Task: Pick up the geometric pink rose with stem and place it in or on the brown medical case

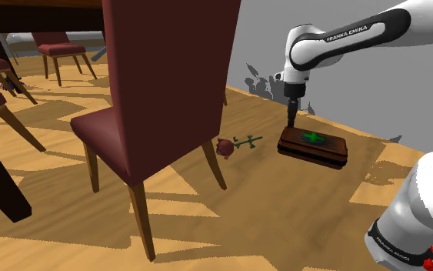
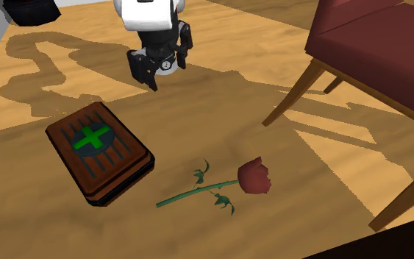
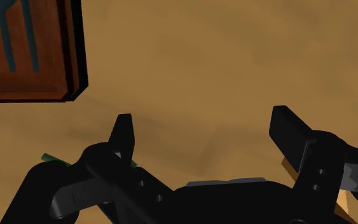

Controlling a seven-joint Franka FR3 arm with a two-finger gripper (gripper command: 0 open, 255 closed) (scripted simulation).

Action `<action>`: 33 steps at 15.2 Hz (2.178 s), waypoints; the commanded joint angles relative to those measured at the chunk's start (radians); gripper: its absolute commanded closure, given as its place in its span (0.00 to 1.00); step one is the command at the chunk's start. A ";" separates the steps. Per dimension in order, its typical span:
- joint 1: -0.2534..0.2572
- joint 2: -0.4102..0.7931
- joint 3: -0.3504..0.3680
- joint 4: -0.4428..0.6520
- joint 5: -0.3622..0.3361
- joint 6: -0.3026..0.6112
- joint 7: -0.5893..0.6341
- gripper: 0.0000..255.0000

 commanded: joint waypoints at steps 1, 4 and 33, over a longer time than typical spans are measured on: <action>0.007 0.089 -0.014 0.050 0.013 0.034 -0.065 0.00; 0.012 0.213 -0.026 0.130 0.039 0.067 -0.155 0.00; -0.026 0.888 0.049 0.684 0.149 0.137 -0.520 0.00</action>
